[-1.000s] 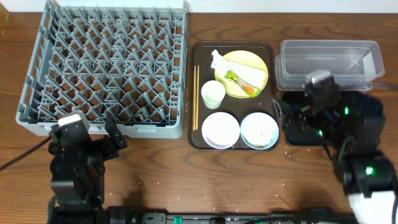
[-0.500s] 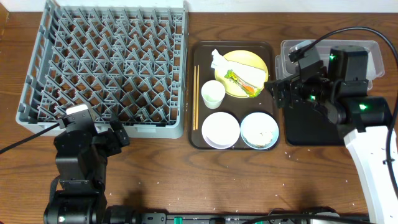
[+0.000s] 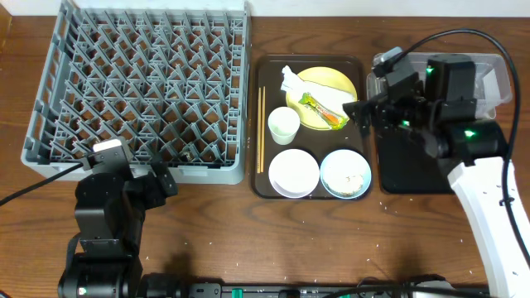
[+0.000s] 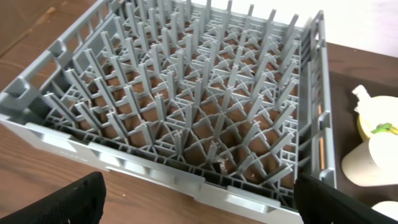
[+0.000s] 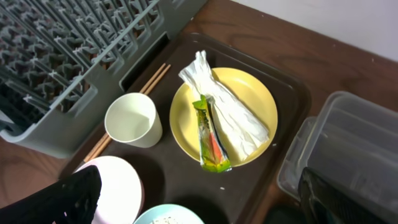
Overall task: Sort waste into correct bins and load items into the dishwasher
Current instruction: 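Reach the right gripper to the yellow plate and grasp napkin and wrapper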
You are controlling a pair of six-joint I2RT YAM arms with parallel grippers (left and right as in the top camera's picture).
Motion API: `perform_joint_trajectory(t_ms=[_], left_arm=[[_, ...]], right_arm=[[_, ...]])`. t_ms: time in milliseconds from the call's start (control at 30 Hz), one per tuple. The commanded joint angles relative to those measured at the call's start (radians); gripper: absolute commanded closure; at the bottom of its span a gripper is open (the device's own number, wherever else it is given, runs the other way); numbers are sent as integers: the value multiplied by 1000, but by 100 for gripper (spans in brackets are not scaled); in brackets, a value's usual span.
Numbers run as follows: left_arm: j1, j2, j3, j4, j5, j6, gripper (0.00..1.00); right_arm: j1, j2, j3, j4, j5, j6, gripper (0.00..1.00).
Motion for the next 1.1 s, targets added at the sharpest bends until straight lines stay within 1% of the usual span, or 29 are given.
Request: perform_joint_trajectory(t_ms=[0, 100, 233, 433, 500, 600, 700, 933, 1067], left_arm=[[5, 9, 23, 5, 43, -5, 2], [5, 25, 31, 5, 43, -14, 2], [5, 53, 70, -2, 43, -37, 2], [5, 105, 154, -54, 43, -51, 2], [5, 110, 158, -57, 43, -51, 2], [5, 110, 158, -56, 43, -51, 2], [5, 110, 158, -57, 43, -51, 2], [5, 110, 158, -57, 43, -50, 2], [5, 110, 157, -57, 43, -50, 2]], right_arm=[[56, 15, 23, 10, 101, -40, 1], [85, 50, 50, 3, 147, -59, 1], [100, 126, 123, -24, 155, -64, 1], [100, 306, 326, -156, 157, -135, 1], [100, 373, 402, -204, 159, -161, 1], [100, 458, 479, -232, 175, -171, 2], [100, 523, 505, -221, 178, -182, 3], [100, 636, 505, -177, 197, -238, 7], [100, 696, 505, -137, 198, -276, 7]])
